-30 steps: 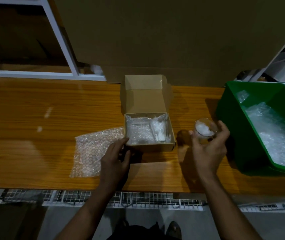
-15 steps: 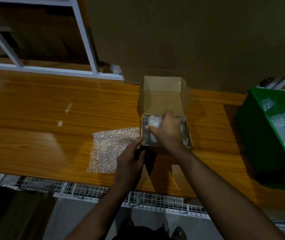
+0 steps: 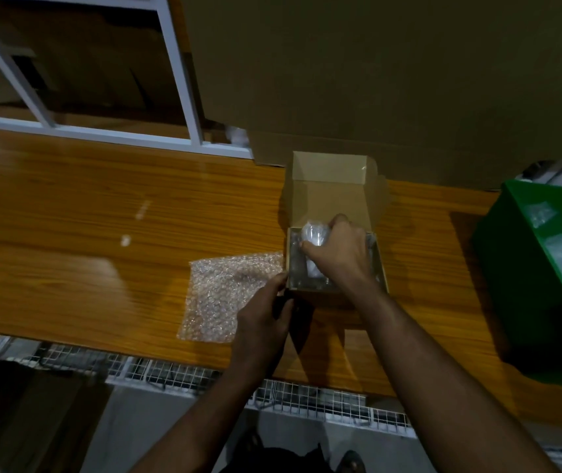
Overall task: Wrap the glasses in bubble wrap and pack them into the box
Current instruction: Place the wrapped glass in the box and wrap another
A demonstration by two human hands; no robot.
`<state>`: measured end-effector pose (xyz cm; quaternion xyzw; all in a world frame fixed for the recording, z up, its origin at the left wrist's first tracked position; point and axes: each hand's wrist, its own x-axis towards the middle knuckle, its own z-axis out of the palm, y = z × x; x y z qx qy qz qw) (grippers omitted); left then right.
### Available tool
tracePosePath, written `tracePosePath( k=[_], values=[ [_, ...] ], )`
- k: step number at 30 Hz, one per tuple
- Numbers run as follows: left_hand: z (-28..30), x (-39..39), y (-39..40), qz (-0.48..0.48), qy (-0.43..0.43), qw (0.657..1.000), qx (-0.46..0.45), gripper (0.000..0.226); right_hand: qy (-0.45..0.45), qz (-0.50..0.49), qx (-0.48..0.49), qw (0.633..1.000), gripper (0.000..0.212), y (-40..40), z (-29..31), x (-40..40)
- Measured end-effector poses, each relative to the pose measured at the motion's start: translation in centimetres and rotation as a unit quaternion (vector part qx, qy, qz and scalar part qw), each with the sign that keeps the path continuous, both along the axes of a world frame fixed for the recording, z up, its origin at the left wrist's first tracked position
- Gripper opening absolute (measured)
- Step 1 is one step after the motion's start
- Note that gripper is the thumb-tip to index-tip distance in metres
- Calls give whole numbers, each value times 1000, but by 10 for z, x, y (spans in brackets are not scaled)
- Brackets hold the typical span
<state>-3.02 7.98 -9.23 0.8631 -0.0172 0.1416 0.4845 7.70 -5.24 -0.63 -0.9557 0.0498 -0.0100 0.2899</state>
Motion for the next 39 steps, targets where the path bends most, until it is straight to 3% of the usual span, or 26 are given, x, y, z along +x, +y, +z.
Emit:
tracePosePath(
  k=[3,9,12,15,22,26,28,31,33,35,37,39],
  values=[
    [1,-1,0,-5,-5,1000,2,49,54,-1,-16,998,39,-3,8,2],
    [-9,1,1,-16,-32,997,70,50,108,9,-27,994,47,-3,5,8],
    [-11,2,1,-17,-42,995,94,44,124,22,-34,991,38,-1,9,9],
    [-11,3,0,-9,-58,993,99,40,122,24,-23,992,34,5,4,9],
    [-11,3,1,-11,-54,993,102,44,94,12,-9,995,48,4,-5,1],
    [-1,1,5,-8,-51,998,40,43,87,12,-26,996,41,-5,-4,-3],
    [4,-1,15,21,-58,998,20,40,98,15,-12,995,34,-9,-7,-7],
    [8,-1,46,158,-56,985,38,38,90,15,12,996,26,-17,-7,-15],
    [12,2,72,250,-2,964,87,43,34,2,48,998,24,-21,-7,-22],
    [15,6,96,281,118,941,151,59,-38,-9,72,997,20,-21,-6,-27],
    [18,10,110,246,198,926,207,68,-107,8,104,989,13,-16,-6,-34],
    [17,18,118,188,197,934,232,65,-146,42,151,977,10,-3,-2,-49]
  ],
)
